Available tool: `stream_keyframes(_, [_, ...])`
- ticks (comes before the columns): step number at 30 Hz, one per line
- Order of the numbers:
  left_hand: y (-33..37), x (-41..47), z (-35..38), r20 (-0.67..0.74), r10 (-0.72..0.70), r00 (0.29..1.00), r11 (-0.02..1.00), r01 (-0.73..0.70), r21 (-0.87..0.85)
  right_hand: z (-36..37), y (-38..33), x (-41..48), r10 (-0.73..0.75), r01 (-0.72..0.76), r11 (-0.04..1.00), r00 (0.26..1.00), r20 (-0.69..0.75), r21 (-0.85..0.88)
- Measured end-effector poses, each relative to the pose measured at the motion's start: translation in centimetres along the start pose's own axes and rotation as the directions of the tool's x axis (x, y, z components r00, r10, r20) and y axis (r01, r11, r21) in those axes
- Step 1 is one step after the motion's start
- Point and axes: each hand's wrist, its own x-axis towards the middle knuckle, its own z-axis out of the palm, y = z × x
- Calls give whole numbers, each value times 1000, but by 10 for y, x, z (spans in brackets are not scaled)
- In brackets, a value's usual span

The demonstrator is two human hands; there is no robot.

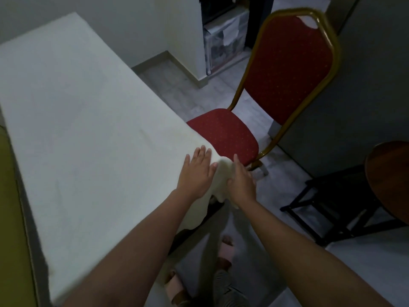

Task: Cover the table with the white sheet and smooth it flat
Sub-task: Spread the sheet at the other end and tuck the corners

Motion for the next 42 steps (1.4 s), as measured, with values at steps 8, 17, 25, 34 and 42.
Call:
stream_keyframes(8, [-2,-3,6,-82,-9,997,998,14,61,12,9,-19,34,-43,998,984,173,48])
stream_keyframes(17, [-2,-3,10,-101,-5,995,997,14,82,-10,14,-31,164,-283,900,924,346,330])
stream_keyframes(25, [-4,-4,9,-93,13,996,997,-6,73,31,38,-57,233,-336,912,897,375,237])
stream_keyframes(34, [-5,-5,7,-86,40,995,999,-37,30,40,-10,-102,245,-420,778,887,391,466])
stream_keyframes(42, [-7,-5,12,-144,73,987,996,-66,55,81,9,-79,247,-353,841,924,291,409])
